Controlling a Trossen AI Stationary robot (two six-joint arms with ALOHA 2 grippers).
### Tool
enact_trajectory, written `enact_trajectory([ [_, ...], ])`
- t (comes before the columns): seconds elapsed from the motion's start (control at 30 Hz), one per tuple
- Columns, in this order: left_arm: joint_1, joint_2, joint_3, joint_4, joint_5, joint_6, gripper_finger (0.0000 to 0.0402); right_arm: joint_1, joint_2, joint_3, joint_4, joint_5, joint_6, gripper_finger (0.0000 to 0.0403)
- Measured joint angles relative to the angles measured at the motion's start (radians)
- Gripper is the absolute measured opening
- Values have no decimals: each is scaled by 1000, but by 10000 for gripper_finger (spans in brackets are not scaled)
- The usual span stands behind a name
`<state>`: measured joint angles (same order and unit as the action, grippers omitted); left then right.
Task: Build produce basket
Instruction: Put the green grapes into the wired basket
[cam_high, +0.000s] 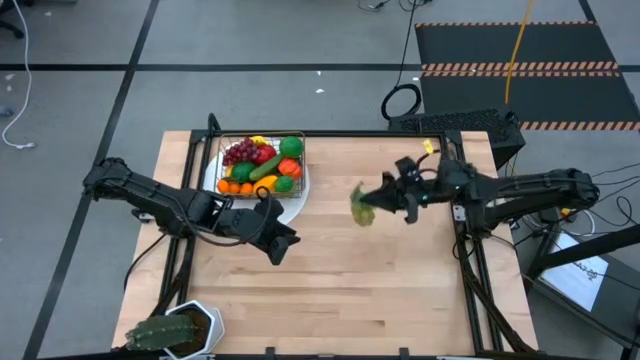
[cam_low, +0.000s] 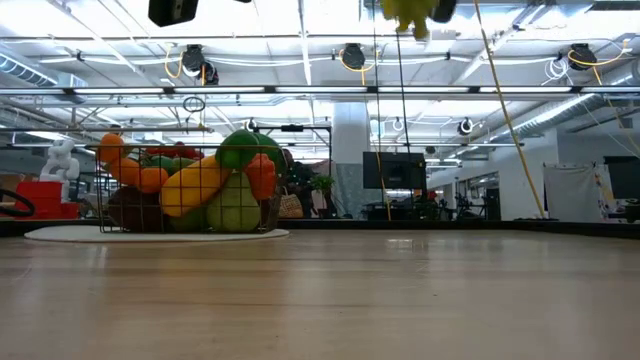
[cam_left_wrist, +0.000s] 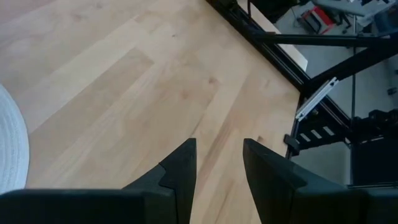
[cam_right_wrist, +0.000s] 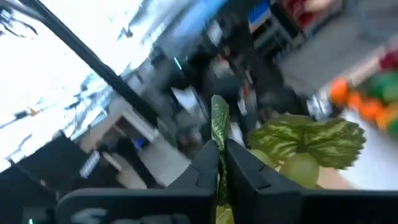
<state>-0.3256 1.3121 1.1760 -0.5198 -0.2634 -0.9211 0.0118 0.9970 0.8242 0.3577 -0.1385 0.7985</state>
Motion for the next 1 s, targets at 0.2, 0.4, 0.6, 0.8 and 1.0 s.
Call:
enact_trajectory([
  [0.2, -6, -27, 0, 0, 0, -5, 131, 0, 0, 138, -1, 98, -128, 6],
  [0.4, -1, -84, 0, -6, -3, 24, 131, -1, 0, 259, -17, 137, -328, 6],
  [0.6, 17, -119, 0, -18, -8, 68, 131, 3, 0, 361, -204, 83, -673, 6],
  [0.8, 18, -125, 0, -31, -9, 76, 131, 26, 0, 394, -269, 56, -967, 6],
  [1.0, 18, -125, 0, -31, -9, 82, 131, 44, 0, 394, -272, 57, -1084, 6],
])
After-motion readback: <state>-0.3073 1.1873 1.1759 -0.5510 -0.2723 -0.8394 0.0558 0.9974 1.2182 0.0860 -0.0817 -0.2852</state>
